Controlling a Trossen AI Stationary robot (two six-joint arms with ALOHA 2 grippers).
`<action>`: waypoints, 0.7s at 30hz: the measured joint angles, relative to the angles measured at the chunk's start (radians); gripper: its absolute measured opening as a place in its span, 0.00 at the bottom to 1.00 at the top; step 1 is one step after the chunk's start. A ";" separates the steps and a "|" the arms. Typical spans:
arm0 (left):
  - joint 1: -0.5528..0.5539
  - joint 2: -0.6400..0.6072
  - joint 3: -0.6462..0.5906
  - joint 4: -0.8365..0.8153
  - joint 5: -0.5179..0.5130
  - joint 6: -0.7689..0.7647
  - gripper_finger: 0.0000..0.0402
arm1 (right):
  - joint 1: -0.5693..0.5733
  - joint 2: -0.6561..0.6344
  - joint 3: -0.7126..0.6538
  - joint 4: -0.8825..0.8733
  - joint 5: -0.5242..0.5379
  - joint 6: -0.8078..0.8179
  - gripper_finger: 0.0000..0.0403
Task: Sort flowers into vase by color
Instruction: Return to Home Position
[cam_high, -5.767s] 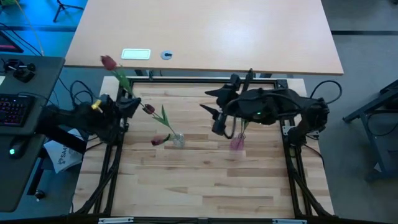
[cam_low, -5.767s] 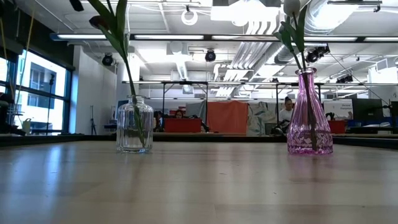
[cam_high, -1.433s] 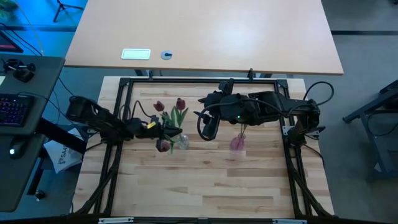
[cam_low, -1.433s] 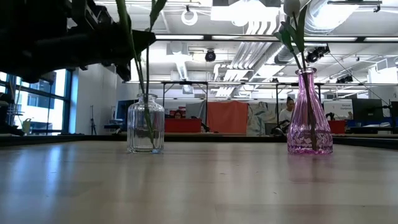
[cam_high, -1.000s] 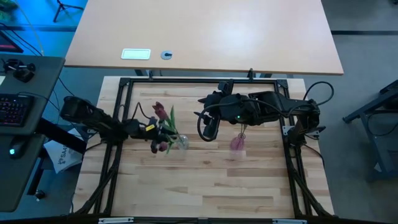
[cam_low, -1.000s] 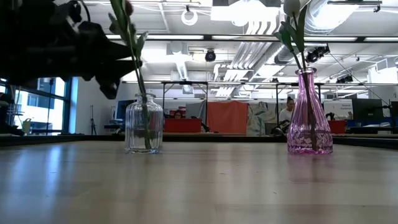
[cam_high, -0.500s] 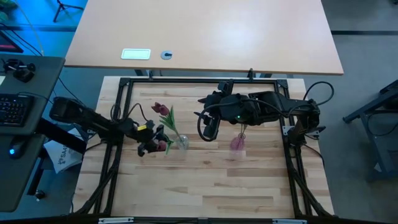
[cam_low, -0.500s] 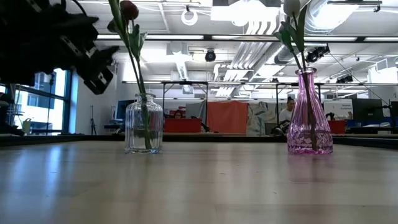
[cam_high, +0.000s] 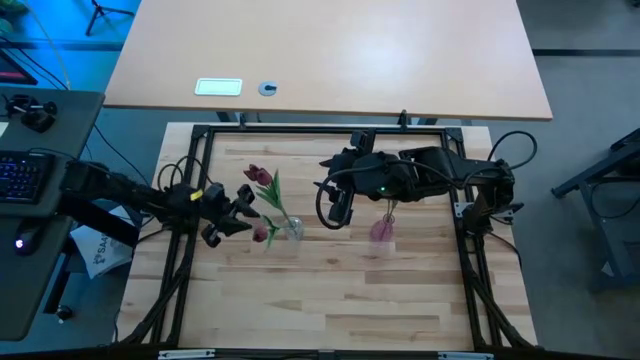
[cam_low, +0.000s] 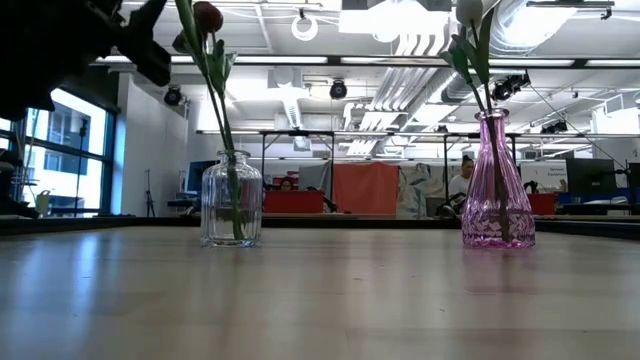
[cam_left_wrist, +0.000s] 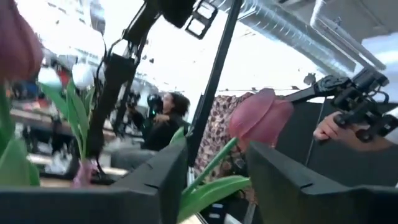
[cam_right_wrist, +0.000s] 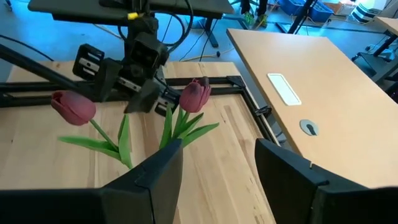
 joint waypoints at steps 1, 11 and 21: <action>0.000 -0.013 0.000 -0.008 0.000 0.020 0.36 | 0.000 0.000 0.000 -0.001 -0.001 -0.003 0.49; 0.008 -0.171 0.000 -0.281 0.002 0.129 0.02 | 0.001 -0.004 0.000 -0.003 -0.001 -0.076 0.49; 0.140 -0.413 0.001 -0.587 0.014 0.154 0.00 | 0.022 -0.059 0.000 -0.007 -0.020 -0.071 0.49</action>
